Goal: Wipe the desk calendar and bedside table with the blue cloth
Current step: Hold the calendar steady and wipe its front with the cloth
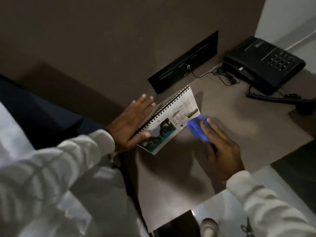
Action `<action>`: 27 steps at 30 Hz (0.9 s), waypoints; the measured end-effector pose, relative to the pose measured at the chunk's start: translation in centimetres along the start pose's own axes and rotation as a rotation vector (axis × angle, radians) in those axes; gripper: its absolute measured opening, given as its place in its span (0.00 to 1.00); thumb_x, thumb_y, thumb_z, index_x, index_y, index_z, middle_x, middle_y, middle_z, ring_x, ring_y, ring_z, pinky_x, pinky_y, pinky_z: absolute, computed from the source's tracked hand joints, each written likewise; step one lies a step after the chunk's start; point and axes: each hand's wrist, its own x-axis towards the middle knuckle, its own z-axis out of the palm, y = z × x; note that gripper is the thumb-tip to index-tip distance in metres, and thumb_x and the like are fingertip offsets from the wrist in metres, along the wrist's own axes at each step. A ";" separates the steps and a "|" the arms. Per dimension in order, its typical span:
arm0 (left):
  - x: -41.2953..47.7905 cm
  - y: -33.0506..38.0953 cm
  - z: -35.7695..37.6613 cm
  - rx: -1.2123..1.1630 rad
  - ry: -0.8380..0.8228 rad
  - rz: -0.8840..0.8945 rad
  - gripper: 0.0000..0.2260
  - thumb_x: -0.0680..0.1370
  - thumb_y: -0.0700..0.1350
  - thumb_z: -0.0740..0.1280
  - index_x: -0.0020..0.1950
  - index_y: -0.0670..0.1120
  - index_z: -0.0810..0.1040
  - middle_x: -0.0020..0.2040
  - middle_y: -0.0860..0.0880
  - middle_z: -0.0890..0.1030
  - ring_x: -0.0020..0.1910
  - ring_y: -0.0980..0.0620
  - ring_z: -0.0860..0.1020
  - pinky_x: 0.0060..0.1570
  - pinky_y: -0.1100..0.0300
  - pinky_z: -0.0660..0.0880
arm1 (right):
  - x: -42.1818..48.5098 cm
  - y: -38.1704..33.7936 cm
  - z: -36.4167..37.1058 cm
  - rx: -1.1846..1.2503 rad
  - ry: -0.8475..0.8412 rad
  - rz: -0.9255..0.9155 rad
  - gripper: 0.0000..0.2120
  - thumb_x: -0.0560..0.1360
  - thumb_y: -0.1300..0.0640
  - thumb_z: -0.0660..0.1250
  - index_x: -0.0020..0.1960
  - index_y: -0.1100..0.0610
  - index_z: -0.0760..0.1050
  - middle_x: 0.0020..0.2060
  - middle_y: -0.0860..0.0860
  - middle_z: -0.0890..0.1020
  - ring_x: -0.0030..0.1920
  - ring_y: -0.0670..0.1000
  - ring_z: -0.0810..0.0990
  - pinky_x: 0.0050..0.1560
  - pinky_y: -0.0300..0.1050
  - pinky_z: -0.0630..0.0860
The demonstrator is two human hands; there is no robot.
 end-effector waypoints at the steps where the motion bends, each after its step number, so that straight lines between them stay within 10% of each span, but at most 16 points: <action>1: 0.7 -1.0 0.5 0.024 -0.040 0.034 0.35 0.78 0.57 0.57 0.79 0.38 0.54 0.81 0.40 0.54 0.81 0.41 0.48 0.77 0.40 0.52 | -0.3 -0.1 1.3 0.034 0.038 -0.013 0.24 0.77 0.65 0.63 0.71 0.52 0.67 0.71 0.54 0.70 0.72 0.48 0.67 0.73 0.46 0.64; 6: 2.4 -2.1 2.3 -0.012 -0.025 0.169 0.39 0.79 0.62 0.54 0.80 0.39 0.46 0.82 0.42 0.48 0.82 0.46 0.45 0.78 0.42 0.51 | -0.1 -1.8 6.0 0.175 0.294 -0.023 0.23 0.74 0.68 0.62 0.68 0.56 0.70 0.71 0.56 0.69 0.70 0.43 0.66 0.68 0.26 0.59; 19: 3.0 -2.6 2.3 0.143 -0.029 0.317 0.43 0.77 0.67 0.50 0.80 0.39 0.43 0.82 0.41 0.44 0.82 0.46 0.42 0.79 0.43 0.47 | 4.6 -2.5 10.3 0.311 0.499 0.156 0.26 0.76 0.65 0.63 0.73 0.52 0.63 0.75 0.54 0.63 0.75 0.52 0.60 0.61 0.16 0.51; 27: 3.3 -2.6 2.3 0.136 -0.021 0.338 0.44 0.76 0.68 0.49 0.80 0.38 0.42 0.82 0.41 0.43 0.81 0.46 0.42 0.79 0.43 0.46 | 1.7 -3.5 13.3 0.211 0.350 0.012 0.29 0.76 0.64 0.62 0.73 0.45 0.60 0.76 0.51 0.60 0.76 0.54 0.57 0.72 0.43 0.58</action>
